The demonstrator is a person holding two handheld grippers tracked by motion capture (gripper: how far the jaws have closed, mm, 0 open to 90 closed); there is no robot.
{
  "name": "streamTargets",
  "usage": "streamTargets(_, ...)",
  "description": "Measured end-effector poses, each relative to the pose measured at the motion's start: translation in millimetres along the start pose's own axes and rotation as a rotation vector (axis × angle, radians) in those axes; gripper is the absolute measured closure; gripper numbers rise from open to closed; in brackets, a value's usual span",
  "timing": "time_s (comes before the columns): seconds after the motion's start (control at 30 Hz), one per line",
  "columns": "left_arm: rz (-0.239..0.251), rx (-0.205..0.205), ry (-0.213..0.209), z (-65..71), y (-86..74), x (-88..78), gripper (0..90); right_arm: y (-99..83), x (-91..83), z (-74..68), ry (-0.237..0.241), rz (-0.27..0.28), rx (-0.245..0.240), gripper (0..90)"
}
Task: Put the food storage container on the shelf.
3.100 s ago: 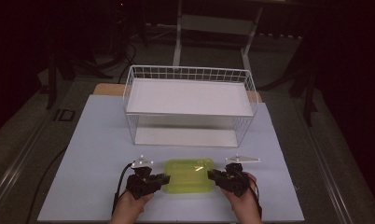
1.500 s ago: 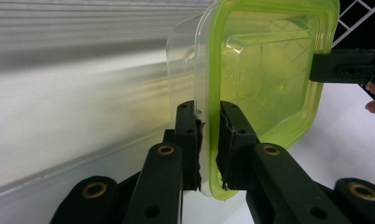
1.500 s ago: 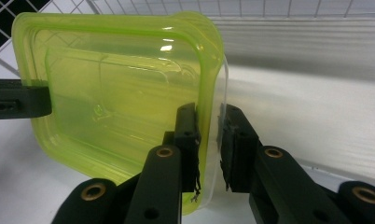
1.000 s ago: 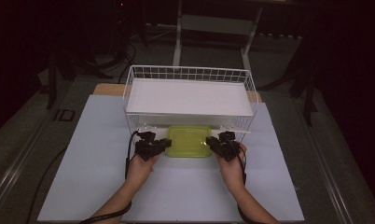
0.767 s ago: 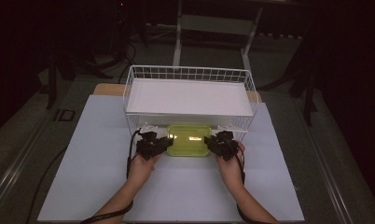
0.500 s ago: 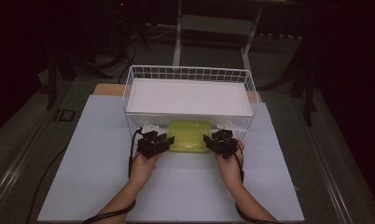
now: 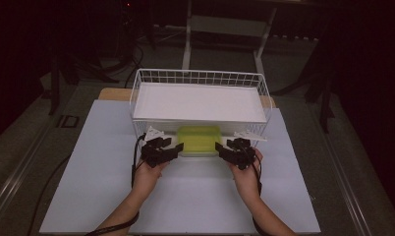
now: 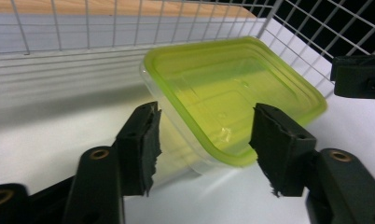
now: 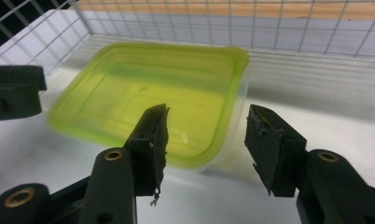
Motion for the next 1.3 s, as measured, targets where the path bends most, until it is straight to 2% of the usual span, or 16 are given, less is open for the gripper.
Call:
streamTargets(0.07, 0.004, 0.005, -0.016, 1.7, 0.3, -5.4, 41.6, -3.4, -3.6, -5.0, 0.016, -0.002, -0.003, 48.3)
streamTargets(0.17, 0.020, 0.006, -0.042, 3.6, 0.9, -14.7, 35.7, -9.7, -7.3, -11.1, 0.043, -0.005, 0.005, 48.3)
streamTargets(0.27, 0.022, 0.020, -0.094, 5.4, -0.9, -25.4, 26.3, -18.3, -9.7, -19.4, 0.065, -0.022, -0.006, 49.4)
streamTargets(0.33, 0.048, 0.031, -0.099, 5.7, -0.8, -34.0, 25.7, -24.4, -10.4, -24.5, 0.066, -0.033, -0.033, 50.0)
streamTargets(0.43, 0.088, 0.055, -0.149, 6.7, -3.2, -48.0, 14.4, -31.9, -10.1, -30.5, 0.063, -0.048, -0.041, 53.2)
streamTargets(0.5, 0.128, 0.081, -0.160, 7.3, -7.0, -56.7, 10.9, -35.8, -9.0, -33.4, 0.055, -0.053, -0.054, 57.4)
streamTargets(0.57, 0.105, 0.095, -0.144, 7.6, -12.5, -62.7, 0.6, -39.1, -7.4, -36.3, 0.046, -0.063, -0.061, 63.8)
streamTargets(0.67, 0.088, 0.110, -0.121, 6.8, -21.3, -70.2, 0.6, -41.9, -3.7, -40.0, 0.053, -0.075, -0.070, 83.0)
streamTargets(0.73, 0.079, 0.128, -0.111, 6.1, -28.1, -76.0, 0.6, -42.2, -0.7, -42.7, 0.054, -0.077, -0.078, 89.7)
streamTargets(0.8, 0.082, 0.133, -0.109, 6.0, -29.1, -77.1, 0.6, -41.7, 2.5, -44.5, 0.058, -0.075, -0.080, 89.9)
streamTargets(0.93, 0.088, 0.184, -0.079, 5.8, -37.2, -81.8, 0.6, -41.1, 11.9, -45.0, 0.055, -0.073, -0.083, 90.0)
streamTargets(1.1, 0.100, 0.186, -0.073, 6.7, -42.3, -82.7, 0.6, -40.9, 24.3, -42.5, 0.045, -0.079, -0.069, 90.0)
streamTargets(1.2, 0.143, 0.180, -0.067, 6.8, -42.6, -85.0, 0.6, -42.6, 31.3, -43.2, 0.045, -0.079, -0.068, 90.0)
streamTargets(1.3, 0.138, 0.189, -0.061, 7.1, -42.9, -85.1, 0.6, -45.3, 38.5, -44.8, 0.040, -0.077, -0.061, 90.0)
Point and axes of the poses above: each handheld gripper's, and its own axes: x roughly forward along the jaws, y roughly out of its top, z roughly to its right, the point moved 5 cm from there along x, roughly forward along the jaws, and after that the axes turned 11 degrees about y, right-handed, at the moved point
